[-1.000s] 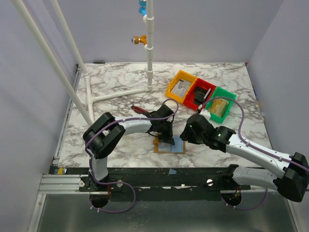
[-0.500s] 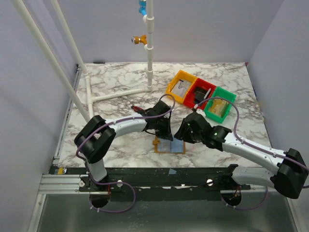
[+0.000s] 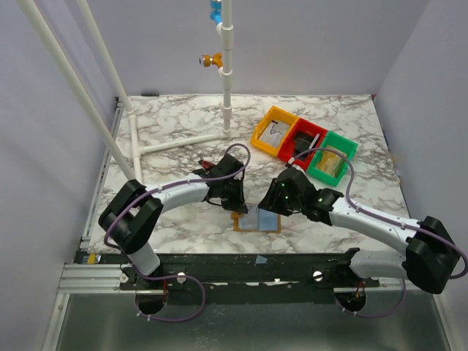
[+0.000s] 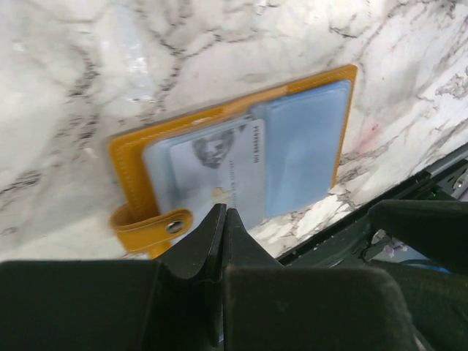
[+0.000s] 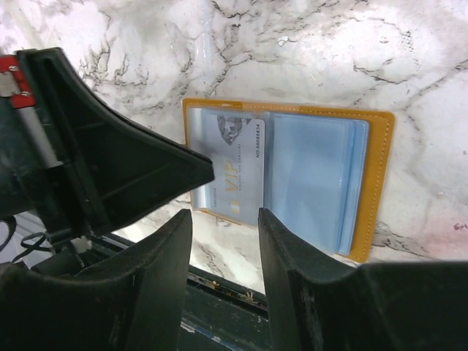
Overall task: Take the credit cards out of the card holder
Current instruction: Remove the credit card from the card holder.
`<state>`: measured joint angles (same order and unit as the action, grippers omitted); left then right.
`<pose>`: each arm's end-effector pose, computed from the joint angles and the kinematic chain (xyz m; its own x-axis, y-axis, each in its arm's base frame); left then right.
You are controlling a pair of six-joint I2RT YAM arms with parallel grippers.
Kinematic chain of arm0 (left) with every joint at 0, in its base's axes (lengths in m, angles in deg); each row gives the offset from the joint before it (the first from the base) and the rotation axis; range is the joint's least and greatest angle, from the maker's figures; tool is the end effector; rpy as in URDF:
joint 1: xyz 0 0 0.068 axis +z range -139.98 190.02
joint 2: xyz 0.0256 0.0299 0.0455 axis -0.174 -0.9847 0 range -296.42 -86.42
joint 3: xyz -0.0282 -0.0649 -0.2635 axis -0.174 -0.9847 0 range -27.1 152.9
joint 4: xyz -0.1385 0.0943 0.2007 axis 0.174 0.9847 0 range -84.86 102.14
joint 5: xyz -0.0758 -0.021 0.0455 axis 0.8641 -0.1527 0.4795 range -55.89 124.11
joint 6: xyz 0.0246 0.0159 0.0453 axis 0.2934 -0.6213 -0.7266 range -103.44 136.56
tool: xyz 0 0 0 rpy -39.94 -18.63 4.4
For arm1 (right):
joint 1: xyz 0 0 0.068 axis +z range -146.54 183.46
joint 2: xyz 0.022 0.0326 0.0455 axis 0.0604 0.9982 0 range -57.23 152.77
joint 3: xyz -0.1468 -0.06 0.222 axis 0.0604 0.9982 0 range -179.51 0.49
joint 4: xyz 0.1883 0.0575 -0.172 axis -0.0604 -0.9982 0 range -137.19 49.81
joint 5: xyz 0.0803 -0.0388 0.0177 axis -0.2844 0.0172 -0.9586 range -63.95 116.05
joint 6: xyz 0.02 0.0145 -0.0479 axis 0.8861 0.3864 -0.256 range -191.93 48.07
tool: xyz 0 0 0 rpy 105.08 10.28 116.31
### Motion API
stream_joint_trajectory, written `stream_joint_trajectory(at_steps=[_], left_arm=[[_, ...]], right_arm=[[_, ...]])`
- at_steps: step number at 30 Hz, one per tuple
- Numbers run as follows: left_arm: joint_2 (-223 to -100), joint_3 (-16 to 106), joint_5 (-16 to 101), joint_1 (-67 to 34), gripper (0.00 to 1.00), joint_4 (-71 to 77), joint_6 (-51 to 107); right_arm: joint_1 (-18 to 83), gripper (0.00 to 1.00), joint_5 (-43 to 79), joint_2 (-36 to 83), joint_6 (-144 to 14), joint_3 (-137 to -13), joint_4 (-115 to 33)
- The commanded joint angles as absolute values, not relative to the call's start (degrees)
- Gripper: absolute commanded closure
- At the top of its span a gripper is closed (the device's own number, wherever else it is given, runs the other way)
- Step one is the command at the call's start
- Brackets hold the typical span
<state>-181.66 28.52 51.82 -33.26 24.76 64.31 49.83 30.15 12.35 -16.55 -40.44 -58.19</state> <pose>0.2300 -0.2315 0.1737 -0.9879 -0.0383 -0.1503 0.0521 0.8307 -0.5543 0.1721 0.1769 0.2164 -0.8513 0.2965 -0.4328 0.0220 0.8444 0.5353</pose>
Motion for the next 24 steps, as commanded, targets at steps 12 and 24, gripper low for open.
stream_joint_trajectory(at_steps=[12, 24], left_arm=[[-179.8, 23.0, 49.9, -31.5, 1.0, 23.3, 62.6], [-180.1, 21.4, 49.7, -31.3, 1.0, 22.2, 63.0]], right_arm=[[46.5, 0.55, 18.8, 21.3, -17.8, -36.9, -46.3], [45.7, 0.56, 17.2, 26.4, -17.7, -35.9, -42.2]])
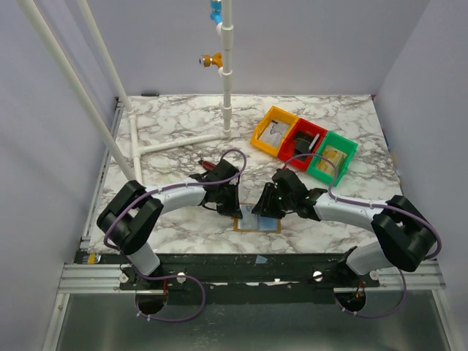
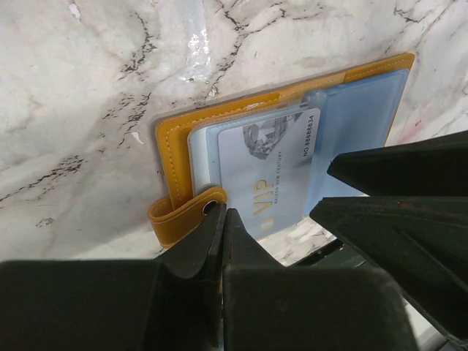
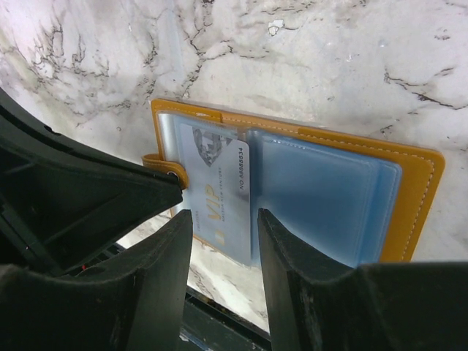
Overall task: Take the credit cards out of the card holder
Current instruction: Remove the credit card from the card holder.
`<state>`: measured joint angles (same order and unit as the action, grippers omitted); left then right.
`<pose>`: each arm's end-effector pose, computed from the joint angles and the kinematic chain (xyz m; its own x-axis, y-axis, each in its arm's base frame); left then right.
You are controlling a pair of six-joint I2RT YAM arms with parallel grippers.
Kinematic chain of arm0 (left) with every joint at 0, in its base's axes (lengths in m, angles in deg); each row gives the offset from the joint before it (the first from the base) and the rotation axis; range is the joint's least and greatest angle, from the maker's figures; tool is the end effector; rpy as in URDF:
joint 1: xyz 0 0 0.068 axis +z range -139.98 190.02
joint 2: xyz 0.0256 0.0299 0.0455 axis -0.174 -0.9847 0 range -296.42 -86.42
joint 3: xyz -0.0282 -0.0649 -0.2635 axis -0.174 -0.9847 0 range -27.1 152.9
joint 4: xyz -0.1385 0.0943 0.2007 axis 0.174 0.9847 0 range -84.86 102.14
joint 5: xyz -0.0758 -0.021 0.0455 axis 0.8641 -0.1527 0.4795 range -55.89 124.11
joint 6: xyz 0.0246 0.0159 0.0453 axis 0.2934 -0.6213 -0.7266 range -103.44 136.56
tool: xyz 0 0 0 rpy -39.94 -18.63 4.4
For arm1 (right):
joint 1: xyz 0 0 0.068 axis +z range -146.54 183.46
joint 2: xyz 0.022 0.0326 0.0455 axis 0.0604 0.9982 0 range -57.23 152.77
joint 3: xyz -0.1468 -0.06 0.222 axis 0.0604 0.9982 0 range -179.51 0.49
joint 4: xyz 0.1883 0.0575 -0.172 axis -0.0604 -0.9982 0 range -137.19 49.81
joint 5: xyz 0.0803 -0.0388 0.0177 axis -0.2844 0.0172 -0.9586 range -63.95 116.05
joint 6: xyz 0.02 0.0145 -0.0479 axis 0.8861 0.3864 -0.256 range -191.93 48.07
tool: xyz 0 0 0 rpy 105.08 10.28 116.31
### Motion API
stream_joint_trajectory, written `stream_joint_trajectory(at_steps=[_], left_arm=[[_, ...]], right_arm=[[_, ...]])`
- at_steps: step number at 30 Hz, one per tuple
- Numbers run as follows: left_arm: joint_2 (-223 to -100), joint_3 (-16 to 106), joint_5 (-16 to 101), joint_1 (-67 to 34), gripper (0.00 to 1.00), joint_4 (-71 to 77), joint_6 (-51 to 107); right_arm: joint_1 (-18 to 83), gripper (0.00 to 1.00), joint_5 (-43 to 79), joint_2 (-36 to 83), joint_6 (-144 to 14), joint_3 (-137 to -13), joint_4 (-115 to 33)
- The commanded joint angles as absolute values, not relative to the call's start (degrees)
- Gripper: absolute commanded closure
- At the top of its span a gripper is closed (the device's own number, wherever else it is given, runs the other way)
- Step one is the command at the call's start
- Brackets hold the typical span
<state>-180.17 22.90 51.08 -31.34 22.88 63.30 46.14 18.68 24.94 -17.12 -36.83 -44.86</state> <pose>0.2237 -0.2108 0.1559 -0.9884 -0.0579 -0.1403 0.0244 0.8518 -0.5233 0.1961 0.1871 0.1616 -0.9217 0.2525 -0.2944 0.0342 0.8091 0.5867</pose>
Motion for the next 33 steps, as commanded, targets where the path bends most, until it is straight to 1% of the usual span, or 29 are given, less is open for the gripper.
stream_joint_trajectory(at_steps=[1, 13, 15, 20, 22, 24, 33], left_arm=[[-180.1, 21.3, 49.7, -31.3, 1.0, 22.1, 63.1], [-180.9, 20.9, 49.8, -31.3, 1.0, 21.6, 63.5], [-181.1, 20.8, 49.8, -31.3, 1.0, 21.5, 63.5], [-181.8, 20.7, 50.0, -31.4, 1.0, 21.2, 63.7], [-182.2, 20.6, 50.0, -31.5, 1.0, 21.1, 63.8], [-182.5, 20.7, 50.1, -31.5, 1.0, 21.0, 64.0], [-183.5, 20.8, 50.2, -32.2, 1.0, 20.6, 64.5]], right_arm=[[45.5, 0.56, 17.1, 26.5, -17.8, -35.8, -42.0], [45.2, 0.57, 15.9, 27.8, -17.4, -34.4, -40.7], [45.2, 0.57, 15.8, 28.0, -17.0, -34.1, -38.7], [44.9, 0.61, 15.5, 28.0, -16.4, -31.9, -36.1], [44.3, 0.67, 14.1, 27.9, -15.9, -30.3, -33.5], [43.7, 0.69, 12.4, 28.0, -15.4, -28.8, -31.1], [41.3, 0.75, 7.0, 28.4, -12.3, -23.5, -20.5]])
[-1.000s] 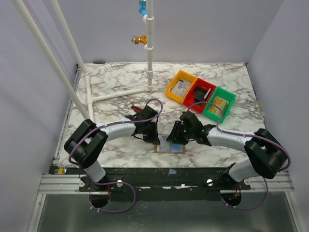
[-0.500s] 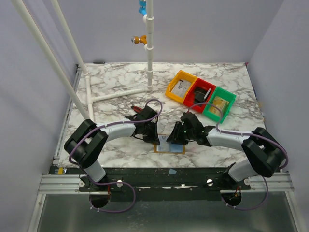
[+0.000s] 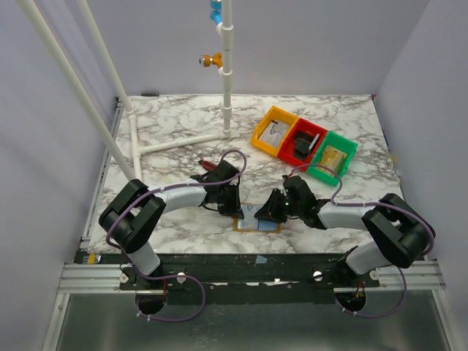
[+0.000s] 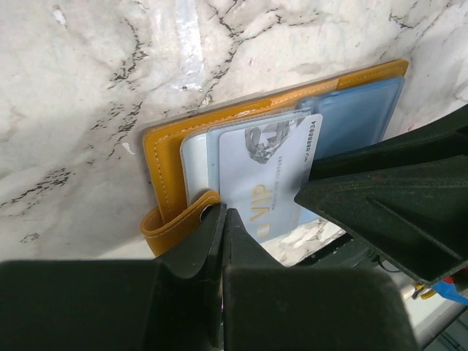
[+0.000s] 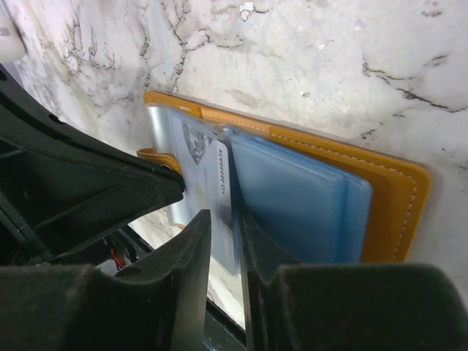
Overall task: Take the credit cards out of the card holder
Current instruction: Remove the credit card from the card holder.
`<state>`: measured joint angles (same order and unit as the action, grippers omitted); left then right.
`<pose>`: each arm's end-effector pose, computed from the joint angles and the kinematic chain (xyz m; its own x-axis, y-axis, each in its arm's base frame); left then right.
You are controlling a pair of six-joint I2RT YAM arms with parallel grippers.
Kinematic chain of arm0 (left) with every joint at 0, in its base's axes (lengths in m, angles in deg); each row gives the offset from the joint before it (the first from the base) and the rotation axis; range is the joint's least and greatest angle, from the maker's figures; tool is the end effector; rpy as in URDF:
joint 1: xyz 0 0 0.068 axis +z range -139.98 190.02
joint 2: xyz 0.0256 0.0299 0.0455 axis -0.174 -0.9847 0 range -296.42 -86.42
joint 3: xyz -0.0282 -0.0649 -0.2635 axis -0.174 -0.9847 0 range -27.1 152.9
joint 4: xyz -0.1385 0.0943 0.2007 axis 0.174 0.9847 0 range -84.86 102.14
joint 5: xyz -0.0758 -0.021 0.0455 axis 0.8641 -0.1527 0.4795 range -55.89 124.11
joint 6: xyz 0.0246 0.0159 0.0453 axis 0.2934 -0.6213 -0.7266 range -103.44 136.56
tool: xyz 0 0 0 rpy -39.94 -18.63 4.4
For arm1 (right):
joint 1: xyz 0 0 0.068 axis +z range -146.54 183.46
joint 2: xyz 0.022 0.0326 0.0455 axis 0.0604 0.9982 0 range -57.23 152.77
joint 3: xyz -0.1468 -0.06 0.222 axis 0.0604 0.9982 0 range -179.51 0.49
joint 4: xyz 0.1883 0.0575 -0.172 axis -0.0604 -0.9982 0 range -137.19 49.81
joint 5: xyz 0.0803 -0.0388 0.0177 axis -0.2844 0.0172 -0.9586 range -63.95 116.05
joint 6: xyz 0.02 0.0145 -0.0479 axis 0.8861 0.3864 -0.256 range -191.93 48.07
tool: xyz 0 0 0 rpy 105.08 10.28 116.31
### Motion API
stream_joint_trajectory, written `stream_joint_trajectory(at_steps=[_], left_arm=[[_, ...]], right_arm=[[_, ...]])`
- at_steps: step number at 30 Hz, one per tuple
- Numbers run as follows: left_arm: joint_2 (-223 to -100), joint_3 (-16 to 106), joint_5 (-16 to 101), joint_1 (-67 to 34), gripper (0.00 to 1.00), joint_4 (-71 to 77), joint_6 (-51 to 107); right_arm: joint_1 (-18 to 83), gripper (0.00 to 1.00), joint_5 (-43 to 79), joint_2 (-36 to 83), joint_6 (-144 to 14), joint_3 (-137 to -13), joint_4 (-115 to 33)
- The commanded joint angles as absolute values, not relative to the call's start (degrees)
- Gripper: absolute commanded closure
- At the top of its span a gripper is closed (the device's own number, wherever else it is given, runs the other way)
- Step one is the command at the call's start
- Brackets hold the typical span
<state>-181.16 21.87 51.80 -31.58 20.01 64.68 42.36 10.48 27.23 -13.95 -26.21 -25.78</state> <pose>0.2235 -0.2130 0.1489 -0.9890 -0.0705 -0.1301 0.0113 0.8404 -0.5418 0.1921 0.1674 0.1267 -0.9249 0.3031 -0.2294 0.0517 0.6980 0.7142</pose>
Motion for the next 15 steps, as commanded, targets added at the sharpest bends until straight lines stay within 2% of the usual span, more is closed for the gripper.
stream_joint_trajectory(at_steps=[1, 7, 12, 15], left_arm=[[-183.6, 20.8, 50.2, -32.3, 1.0, 20.6, 64.6], [-183.8, 20.7, 50.4, -32.4, 1.0, 20.4, 64.7], [-183.4, 20.4, 49.9, -32.4, 1.0, 20.9, 64.9], [-183.3, 20.0, 49.3, -32.3, 1.0, 21.3, 65.1]], right_arm=[[41.1, 0.77, 6.2, 28.7, -11.8, -22.8, -19.2], [40.6, 0.84, 4.8, 29.1, -10.2, -21.2, -14.8], [40.2, 0.96, 5.1, 28.7, -10.2, -20.6, -14.6], [39.6, 0.99, 5.3, 28.5, -10.5, -20.0, -14.6]])
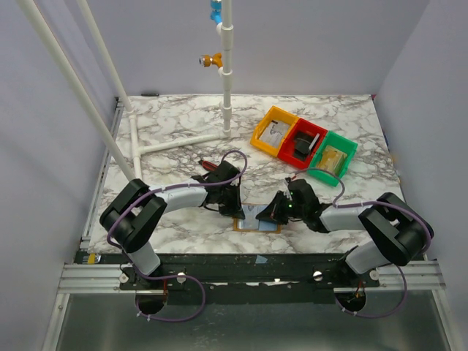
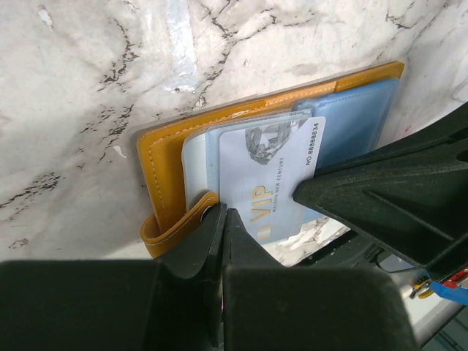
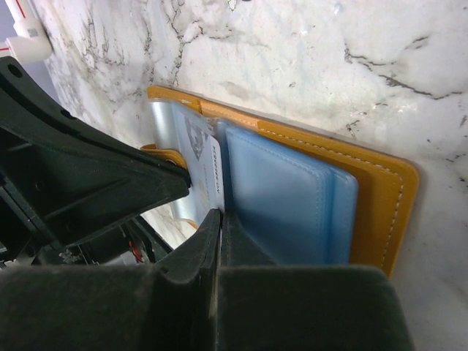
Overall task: Take the credit cards out of the card holder
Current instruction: Remove the credit card from the card holder.
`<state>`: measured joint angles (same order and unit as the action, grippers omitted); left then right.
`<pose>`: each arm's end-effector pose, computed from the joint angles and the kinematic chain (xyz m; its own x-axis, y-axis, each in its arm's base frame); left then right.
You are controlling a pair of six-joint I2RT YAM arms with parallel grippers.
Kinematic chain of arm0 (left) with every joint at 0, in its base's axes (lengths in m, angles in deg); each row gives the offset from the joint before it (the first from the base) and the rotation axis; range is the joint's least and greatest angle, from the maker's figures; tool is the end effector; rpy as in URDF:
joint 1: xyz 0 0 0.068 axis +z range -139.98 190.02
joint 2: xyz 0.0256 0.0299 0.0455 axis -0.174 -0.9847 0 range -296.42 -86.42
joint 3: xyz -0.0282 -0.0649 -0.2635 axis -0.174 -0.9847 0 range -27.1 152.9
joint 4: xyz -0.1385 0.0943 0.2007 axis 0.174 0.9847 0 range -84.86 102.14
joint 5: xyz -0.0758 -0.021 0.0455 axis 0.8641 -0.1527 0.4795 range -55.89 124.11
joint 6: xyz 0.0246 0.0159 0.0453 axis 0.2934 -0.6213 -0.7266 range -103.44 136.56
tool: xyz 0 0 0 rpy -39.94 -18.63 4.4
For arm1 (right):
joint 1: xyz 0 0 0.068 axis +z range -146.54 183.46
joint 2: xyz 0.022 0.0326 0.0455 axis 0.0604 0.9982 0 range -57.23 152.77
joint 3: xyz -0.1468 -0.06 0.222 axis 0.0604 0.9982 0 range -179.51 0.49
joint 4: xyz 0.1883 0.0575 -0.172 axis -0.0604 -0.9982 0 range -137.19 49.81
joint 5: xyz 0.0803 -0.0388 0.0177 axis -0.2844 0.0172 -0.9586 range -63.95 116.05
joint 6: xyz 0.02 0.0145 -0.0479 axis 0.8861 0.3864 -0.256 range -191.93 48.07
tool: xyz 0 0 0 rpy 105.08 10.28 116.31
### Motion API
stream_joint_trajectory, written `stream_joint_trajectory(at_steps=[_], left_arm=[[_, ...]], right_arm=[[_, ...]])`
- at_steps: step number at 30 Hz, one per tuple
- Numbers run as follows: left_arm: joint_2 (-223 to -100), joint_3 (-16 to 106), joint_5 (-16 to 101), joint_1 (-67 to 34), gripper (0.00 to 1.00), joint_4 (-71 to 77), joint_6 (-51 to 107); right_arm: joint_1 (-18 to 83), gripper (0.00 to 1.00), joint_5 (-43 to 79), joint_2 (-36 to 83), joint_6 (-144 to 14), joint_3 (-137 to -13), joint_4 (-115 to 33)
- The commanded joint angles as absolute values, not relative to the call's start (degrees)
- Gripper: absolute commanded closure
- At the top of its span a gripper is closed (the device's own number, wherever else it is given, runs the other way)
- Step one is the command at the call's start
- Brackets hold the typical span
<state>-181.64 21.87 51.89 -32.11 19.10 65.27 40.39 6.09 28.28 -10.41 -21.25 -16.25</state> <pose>0.2228 -0.2162 0.1473 -0.9892 -0.0700 -0.1287 0.0121 0.8363 -0.5481 0.1876 0.1563 0.1146 -0.9248 0.3384 -0.1740 0.0808 0.6215 0.7792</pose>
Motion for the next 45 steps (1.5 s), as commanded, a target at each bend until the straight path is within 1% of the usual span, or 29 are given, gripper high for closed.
stream_joint_trajectory(at_steps=[1, 13, 27, 45], left_arm=[[-183.1, 19.9, 49.0, -32.2, 1.0, 21.5, 65.1], [-182.9, 18.2, 48.0, -30.5, 1.0, 22.1, 64.9], [-182.5, 18.5, 48.3, -30.2, 1.0, 22.2, 64.7], [-182.0, 20.7, 48.4, -30.2, 1.0, 22.9, 64.5]], right_arm=[[39.2, 0.99, 5.3, 28.5, -10.6, -19.8, -14.6], [36.6, 0.99, 5.4, 26.9, -12.1, -17.0, -15.2], [33.7, 0.99, 6.6, 20.7, -15.8, -16.4, -22.1], [32.6, 0.99, 8.7, 13.8, -18.1, -17.9, -30.6]])
